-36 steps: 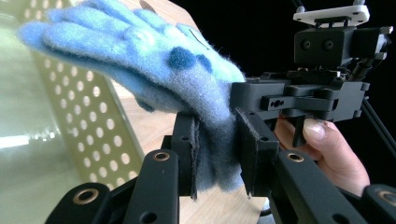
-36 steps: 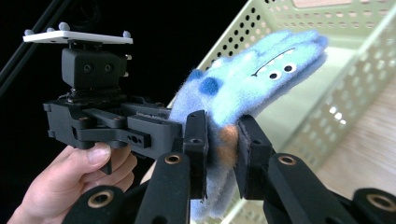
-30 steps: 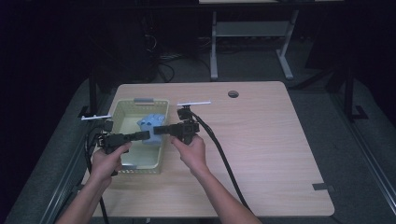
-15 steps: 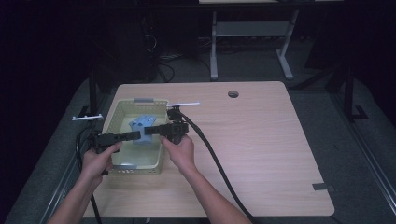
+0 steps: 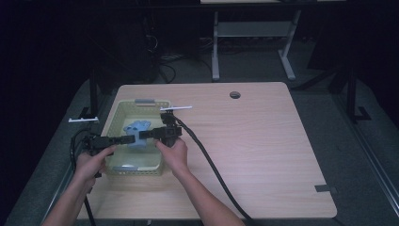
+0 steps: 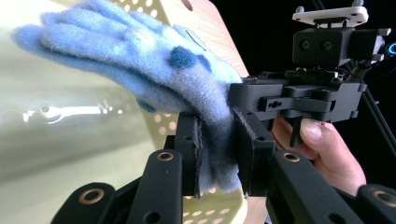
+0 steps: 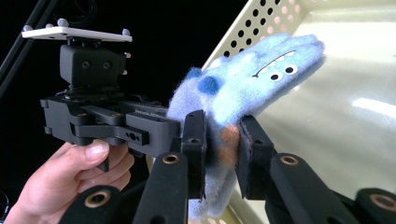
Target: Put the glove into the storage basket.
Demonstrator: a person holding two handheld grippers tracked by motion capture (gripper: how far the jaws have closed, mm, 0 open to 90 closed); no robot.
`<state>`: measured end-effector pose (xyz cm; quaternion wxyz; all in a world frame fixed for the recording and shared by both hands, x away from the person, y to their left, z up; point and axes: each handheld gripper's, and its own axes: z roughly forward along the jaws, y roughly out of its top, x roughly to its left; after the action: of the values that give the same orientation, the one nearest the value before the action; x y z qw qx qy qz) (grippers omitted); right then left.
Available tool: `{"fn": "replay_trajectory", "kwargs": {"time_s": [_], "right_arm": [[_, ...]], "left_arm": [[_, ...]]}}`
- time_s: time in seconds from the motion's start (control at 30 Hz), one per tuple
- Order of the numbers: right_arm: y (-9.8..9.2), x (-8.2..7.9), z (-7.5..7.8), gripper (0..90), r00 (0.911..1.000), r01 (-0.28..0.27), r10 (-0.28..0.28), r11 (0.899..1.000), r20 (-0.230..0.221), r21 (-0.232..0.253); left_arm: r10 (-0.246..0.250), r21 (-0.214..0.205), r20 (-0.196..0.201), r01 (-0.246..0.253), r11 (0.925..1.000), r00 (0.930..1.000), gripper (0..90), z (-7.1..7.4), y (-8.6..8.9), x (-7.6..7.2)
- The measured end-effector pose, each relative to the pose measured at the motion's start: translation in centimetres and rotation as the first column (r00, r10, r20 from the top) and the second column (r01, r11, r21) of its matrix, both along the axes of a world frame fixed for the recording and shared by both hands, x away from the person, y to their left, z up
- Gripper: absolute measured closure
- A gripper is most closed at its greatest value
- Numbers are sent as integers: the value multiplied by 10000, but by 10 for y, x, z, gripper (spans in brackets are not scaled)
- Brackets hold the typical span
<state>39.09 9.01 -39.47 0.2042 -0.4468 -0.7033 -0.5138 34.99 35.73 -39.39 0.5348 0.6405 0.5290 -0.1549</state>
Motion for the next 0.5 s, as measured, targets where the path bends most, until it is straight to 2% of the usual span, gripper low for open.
{"fn": "replay_trajectory", "kwargs": {"time_s": [0.17, 0.5], "right_arm": [[4, 3, -4, 737, 10000, -53, 53, 9999, 9, -160], [3, 7, -10, 715, 9995, -133, 119, 9989, -305, -441]], "left_arm": [[-5, 84, -175, 7, 10000, 9998, 723, -5, 3, 2], [-9, 439, -380, 26, 9990, 9993, 723, -8, 4, 3]]}}
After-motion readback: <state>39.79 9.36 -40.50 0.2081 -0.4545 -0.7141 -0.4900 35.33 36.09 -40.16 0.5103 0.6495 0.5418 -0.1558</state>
